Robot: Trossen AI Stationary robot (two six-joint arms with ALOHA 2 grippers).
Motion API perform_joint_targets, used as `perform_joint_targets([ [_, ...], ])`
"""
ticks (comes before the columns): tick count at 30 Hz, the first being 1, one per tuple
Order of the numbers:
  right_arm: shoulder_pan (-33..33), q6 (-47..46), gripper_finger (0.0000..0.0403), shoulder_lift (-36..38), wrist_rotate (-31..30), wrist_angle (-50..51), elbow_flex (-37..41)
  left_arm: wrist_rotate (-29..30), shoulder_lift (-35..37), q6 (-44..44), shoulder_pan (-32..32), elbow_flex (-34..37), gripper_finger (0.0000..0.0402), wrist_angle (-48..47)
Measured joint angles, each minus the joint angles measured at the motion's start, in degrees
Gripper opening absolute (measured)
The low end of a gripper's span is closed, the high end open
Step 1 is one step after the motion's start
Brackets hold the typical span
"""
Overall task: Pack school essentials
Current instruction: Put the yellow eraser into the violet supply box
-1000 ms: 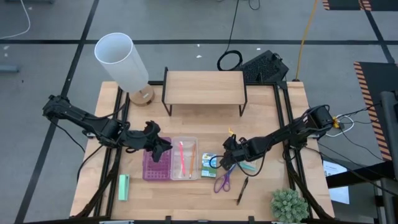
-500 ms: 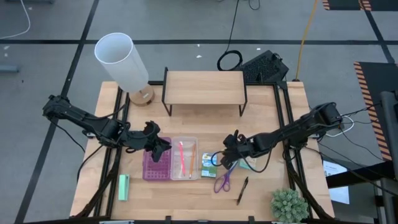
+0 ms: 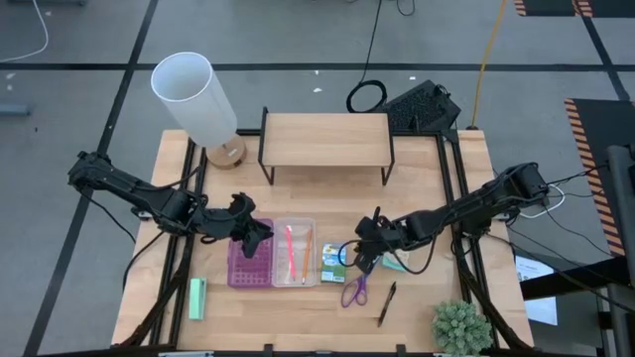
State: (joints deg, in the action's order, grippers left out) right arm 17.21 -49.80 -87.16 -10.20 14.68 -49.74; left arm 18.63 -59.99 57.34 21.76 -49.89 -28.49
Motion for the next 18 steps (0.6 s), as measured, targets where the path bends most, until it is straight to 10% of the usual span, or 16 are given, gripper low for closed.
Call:
perform_joint_targets([
  [18,-0.42,4.87,0.0063,5.23,-0.07,-4.62,0.00,1.51,0.00,10.24,0.00,0.00,0.0117,4.07],
])
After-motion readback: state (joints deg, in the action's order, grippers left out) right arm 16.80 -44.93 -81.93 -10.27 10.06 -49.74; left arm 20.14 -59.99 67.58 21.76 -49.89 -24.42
